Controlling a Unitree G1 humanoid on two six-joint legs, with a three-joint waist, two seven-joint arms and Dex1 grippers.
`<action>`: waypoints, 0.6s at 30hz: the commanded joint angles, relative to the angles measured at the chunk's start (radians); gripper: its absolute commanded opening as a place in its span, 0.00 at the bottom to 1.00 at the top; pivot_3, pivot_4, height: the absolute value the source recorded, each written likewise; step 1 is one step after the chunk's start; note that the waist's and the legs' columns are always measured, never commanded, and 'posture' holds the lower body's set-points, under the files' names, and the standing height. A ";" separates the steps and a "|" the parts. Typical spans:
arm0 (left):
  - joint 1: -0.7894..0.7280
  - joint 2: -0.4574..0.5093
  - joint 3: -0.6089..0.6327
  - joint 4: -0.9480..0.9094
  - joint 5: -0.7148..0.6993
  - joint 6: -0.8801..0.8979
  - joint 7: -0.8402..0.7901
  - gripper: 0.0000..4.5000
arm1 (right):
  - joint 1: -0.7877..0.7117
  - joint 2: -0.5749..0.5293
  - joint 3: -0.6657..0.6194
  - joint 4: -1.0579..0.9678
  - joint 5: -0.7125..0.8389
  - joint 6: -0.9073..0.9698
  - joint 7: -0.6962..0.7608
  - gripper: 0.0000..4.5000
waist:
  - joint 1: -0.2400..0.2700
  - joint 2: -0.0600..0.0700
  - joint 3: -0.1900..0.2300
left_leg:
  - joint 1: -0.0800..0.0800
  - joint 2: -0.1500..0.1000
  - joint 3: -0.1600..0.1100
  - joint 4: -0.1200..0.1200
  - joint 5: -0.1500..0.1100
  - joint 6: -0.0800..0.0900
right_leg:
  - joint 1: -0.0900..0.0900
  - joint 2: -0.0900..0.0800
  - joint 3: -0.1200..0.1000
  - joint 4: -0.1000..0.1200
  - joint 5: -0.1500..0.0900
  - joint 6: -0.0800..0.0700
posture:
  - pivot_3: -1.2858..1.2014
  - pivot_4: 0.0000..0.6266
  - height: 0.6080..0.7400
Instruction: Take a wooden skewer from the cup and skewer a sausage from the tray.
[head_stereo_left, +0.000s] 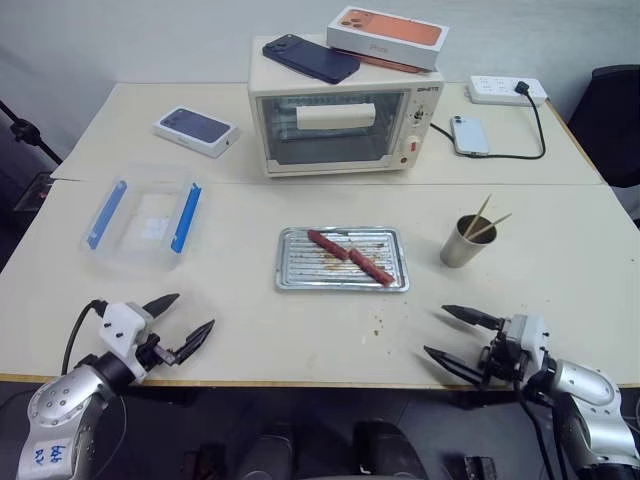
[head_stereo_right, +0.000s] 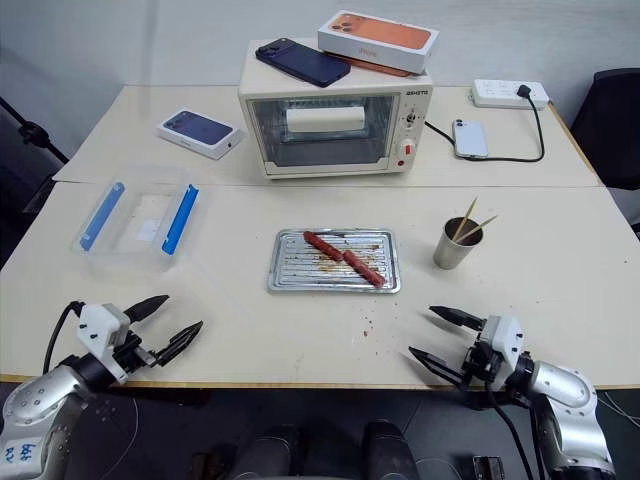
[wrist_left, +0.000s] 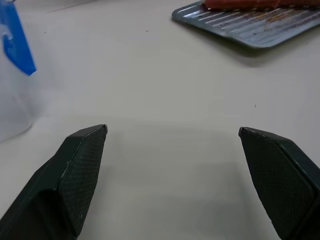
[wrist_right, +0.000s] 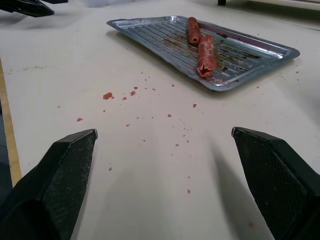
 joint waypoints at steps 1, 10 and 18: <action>0.003 0.007 0.001 -0.049 -0.033 0.036 0.002 0.99 | 0.006 0.015 -0.043 -0.010 0.003 -0.048 -0.026 1.00 | -0.002 0.000 0.000 | 0.000 0.000 0.000 0.000 0.000 0.000 | 0.000 0.000 0.000 0.000 0.000 0.000 | 0.52 0.24 1.00; -0.113 0.160 0.053 -0.195 -0.397 0.303 -0.208 0.99 | 0.204 -0.053 -0.362 -0.149 0.158 0.092 -0.168 1.00 | 0.027 0.002 0.001 | -0.001 0.001 0.000 0.001 0.000 0.000 | 0.000 0.000 0.000 -0.001 0.000 0.000 | 0.52 0.24 1.00; -0.259 0.179 0.006 -0.270 -0.513 0.421 -0.181 0.99 | 0.085 -0.242 -0.467 -0.188 0.256 0.281 -0.151 1.00 | -0.002 0.010 0.005 | 0.000 0.002 0.004 0.001 -0.001 0.001 | 0.000 0.002 0.004 0.000 0.001 0.001 | 0.52 0.24 1.00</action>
